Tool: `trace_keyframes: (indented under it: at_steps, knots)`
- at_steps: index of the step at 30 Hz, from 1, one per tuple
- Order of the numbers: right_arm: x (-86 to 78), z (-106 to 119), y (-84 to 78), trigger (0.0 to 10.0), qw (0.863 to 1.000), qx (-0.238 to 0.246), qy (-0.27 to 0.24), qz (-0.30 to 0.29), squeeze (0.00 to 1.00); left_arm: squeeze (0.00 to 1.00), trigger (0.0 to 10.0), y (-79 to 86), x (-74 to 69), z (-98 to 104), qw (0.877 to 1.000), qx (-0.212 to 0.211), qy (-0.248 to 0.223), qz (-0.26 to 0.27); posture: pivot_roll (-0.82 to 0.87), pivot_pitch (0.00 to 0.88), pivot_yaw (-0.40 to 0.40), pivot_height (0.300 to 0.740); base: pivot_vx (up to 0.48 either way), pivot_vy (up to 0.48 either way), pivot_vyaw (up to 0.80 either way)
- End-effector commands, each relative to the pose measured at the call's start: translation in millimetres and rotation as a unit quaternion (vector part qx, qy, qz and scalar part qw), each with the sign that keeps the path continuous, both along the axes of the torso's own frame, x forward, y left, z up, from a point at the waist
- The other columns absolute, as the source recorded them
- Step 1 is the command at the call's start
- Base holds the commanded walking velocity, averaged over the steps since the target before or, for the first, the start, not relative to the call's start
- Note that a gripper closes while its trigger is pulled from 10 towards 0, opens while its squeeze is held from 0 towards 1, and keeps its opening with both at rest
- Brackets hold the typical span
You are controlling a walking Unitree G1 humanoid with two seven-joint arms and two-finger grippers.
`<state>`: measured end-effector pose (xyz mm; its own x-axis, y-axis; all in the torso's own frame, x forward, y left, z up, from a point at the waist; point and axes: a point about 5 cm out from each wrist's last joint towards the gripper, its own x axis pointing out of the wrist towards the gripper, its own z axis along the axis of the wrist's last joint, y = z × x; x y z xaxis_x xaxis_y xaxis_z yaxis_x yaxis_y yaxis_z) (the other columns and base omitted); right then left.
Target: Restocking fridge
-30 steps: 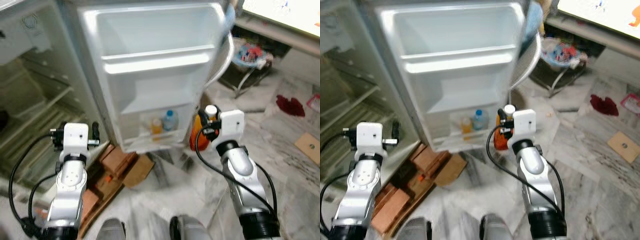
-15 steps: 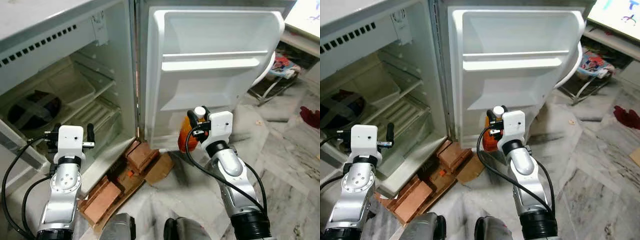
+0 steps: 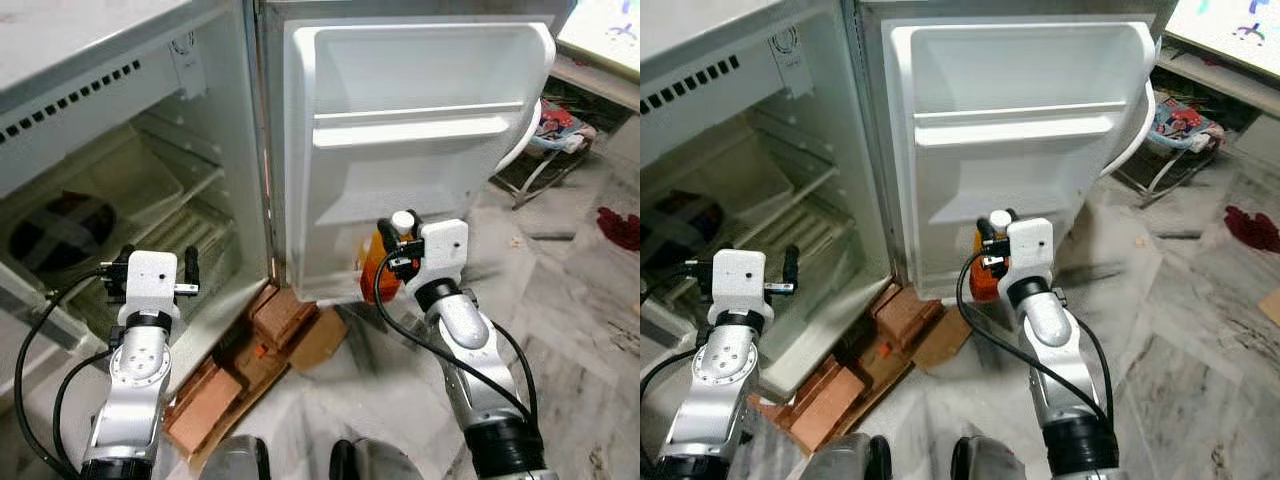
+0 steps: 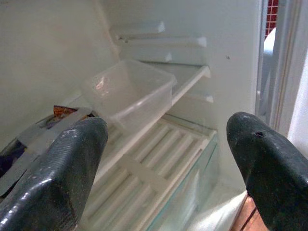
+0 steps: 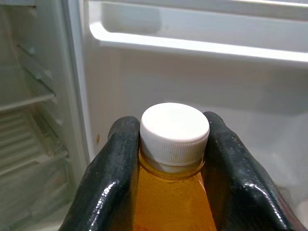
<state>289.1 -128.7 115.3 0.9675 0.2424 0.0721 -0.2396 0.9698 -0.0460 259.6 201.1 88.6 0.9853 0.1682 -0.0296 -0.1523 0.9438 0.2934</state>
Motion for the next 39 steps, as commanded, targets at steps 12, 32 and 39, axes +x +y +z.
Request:
trace_keyframes:
  at_steps: [12, 32, 39]
  knots:
    - [2.5, 5, -1.7, 10.0, 1.0, -0.008, -0.016, 0.0, 0.0, 0.0, 10.0, -2.9, -0.6, 1, 1.0, 0.008, -0.004, -0.003, 0.07, 0.11, -0.075, 0.74, 0.379, 0.0, 0.0]
    - [-9.4, -14, 8.0, 10.0, 0.999, 0.001, 0.037, 0.038, 0.0, 0.0, 10.0, 13.4, -30.7, -2, 0.999, 0.027, 0.011, 0.021, 0.08, 0.13, -0.069, 0.74, 0.016, 0.0, 0.0]
    - [-13.7, -18, 14.2, 10.0, 0.997, 0.011, 0.047, 0.059, 0.0, 0.0, 10.0, 18.2, -35.8, -4, 0.999, 0.029, 0.019, 0.022, 0.08, 0.141, -0.064, 0.74, 0.0, 0.0, 0.0]
